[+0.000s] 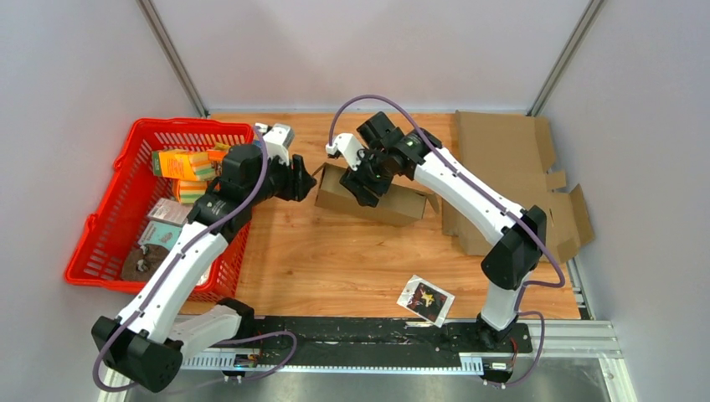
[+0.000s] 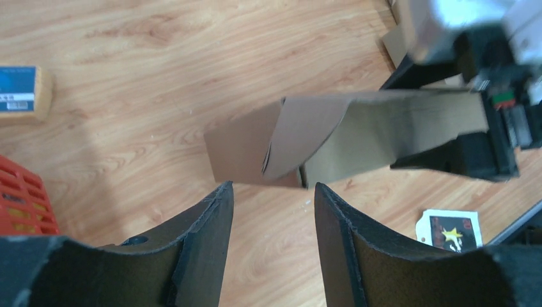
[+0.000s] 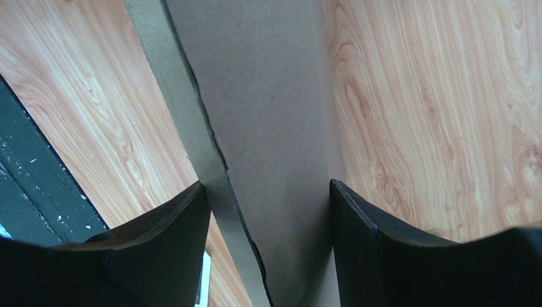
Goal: Fold the paper box
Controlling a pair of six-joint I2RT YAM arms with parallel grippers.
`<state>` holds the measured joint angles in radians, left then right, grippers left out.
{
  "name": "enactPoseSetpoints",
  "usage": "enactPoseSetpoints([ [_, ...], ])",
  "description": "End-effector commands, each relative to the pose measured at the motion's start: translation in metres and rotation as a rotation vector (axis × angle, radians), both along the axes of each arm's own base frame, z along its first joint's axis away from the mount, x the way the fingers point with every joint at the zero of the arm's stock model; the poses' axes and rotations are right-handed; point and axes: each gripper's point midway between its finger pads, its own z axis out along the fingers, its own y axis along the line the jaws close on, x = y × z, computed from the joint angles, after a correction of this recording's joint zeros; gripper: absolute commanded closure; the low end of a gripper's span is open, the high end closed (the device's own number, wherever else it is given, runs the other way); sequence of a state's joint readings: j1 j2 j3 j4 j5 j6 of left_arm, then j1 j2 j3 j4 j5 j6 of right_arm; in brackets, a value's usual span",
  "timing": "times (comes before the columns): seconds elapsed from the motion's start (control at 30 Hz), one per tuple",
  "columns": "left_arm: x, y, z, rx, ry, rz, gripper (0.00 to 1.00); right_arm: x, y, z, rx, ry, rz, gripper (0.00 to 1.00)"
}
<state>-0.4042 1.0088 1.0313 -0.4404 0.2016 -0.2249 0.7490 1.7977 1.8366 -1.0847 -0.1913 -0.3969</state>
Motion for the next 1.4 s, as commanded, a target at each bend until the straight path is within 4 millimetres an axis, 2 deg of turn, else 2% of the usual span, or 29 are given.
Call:
enactPoseSetpoints([
  [0.0, 0.021, -0.004, 0.049, 0.009, -0.144, -0.001, 0.42, -0.035, 0.006, -0.023, -0.012, 0.224, 0.044, 0.67],
  [0.13, 0.027, -0.009, 0.044, 0.019, -0.138, -0.024, 0.45, -0.03, 0.008, -0.022, -0.007, 0.22, 0.045, 0.67],
  [0.2, 0.027, -0.014, 0.044, 0.014, -0.135, -0.04, 0.5, -0.027, 0.008, -0.022, -0.006, 0.217, 0.042, 0.67],
  [0.3, 0.029, -0.019, 0.034, 0.033, -0.103, -0.055, 0.52, -0.025, 0.008, -0.025, -0.01, 0.221, 0.041, 0.67],
  [0.53, 0.029, -0.029, 0.028, 0.063, -0.085, -0.079, 0.53, -0.023, 0.01, -0.027, -0.011, 0.218, 0.038, 0.68],
  [0.67, 0.029, -0.029, 0.026, 0.082, -0.082, -0.076, 0.5, -0.022, 0.01, -0.027, -0.011, 0.216, 0.037, 0.68],
  [0.8, 0.035, -0.027, 0.021, 0.105, -0.069, -0.054, 0.75, -0.022, 0.01, -0.028, -0.008, 0.212, 0.032, 0.69],
  [0.9, 0.036, -0.028, 0.016, 0.134, -0.035, -0.05, 0.84, -0.02, 0.01, -0.027, -0.007, 0.206, 0.028, 0.69],
  [1.07, 0.037, -0.025, 0.015, 0.18, -0.016, -0.038, 0.75, -0.018, 0.011, -0.025, -0.002, 0.196, 0.025, 0.69],
  [1.13, 0.037, -0.025, 0.011, 0.193, 0.0, -0.042, 0.75, -0.018, 0.011, -0.024, -0.001, 0.191, 0.024, 0.7],
  [1.23, 0.037, -0.028, 0.008, 0.186, 0.02, -0.053, 0.85, -0.016, 0.01, -0.024, -0.005, 0.183, 0.02, 0.7],
  [1.3, 0.036, -0.031, 0.011, 0.162, 0.03, -0.049, 0.95, -0.012, 0.01, -0.026, -0.017, 0.169, 0.006, 0.7],
  [1.37, 0.036, -0.032, 0.018, 0.137, 0.041, -0.028, 1.0, -0.008, 0.009, -0.027, -0.022, 0.157, -0.007, 0.69],
])
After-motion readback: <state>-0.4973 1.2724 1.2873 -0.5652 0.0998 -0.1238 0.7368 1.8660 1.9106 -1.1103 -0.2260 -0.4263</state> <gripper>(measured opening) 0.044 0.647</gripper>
